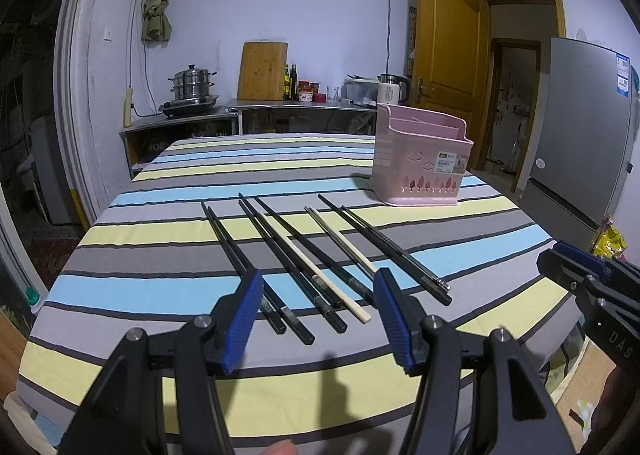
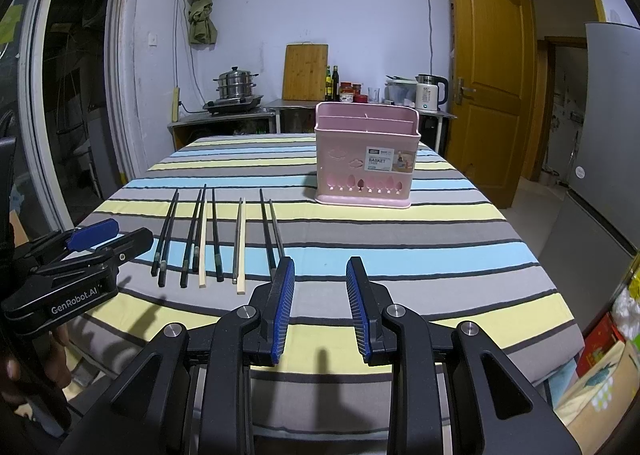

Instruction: Organize utensils

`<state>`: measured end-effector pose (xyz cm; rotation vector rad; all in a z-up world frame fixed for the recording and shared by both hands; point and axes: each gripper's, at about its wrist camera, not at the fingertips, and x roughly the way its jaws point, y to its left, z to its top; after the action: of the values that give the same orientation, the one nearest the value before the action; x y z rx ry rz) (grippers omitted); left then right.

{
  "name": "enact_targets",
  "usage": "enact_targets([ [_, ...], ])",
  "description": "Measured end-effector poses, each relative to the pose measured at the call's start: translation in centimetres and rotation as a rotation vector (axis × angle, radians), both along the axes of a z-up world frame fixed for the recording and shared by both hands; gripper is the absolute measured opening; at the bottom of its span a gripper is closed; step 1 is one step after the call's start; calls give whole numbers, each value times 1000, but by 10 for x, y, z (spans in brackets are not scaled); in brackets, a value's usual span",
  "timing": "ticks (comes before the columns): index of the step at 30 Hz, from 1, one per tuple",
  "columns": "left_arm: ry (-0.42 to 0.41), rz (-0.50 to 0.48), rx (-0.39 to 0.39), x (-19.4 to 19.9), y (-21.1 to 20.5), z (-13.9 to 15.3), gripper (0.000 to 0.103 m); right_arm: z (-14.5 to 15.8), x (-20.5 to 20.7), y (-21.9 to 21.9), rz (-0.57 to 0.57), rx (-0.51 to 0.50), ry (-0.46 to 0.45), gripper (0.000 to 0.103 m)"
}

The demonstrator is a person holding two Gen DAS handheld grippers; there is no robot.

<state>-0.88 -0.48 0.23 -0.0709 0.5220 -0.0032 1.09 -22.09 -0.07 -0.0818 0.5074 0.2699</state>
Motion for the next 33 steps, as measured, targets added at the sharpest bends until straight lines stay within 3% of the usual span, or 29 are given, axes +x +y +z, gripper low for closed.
enact_targets([
  [9, 29, 7, -19, 8, 9, -6, 60, -5, 8, 4, 20, 2, 23, 28],
  [15, 99, 39, -26, 29, 27, -14, 60, -8, 25, 10, 58, -4, 44, 28],
  [25, 257, 109, -160, 88, 76, -22, 59, -9, 86, 31, 125, 8, 131, 28],
  [33, 333, 154, -232, 123, 100, -38, 44, -19, 142, 55, 183, -28, 205, 28],
])
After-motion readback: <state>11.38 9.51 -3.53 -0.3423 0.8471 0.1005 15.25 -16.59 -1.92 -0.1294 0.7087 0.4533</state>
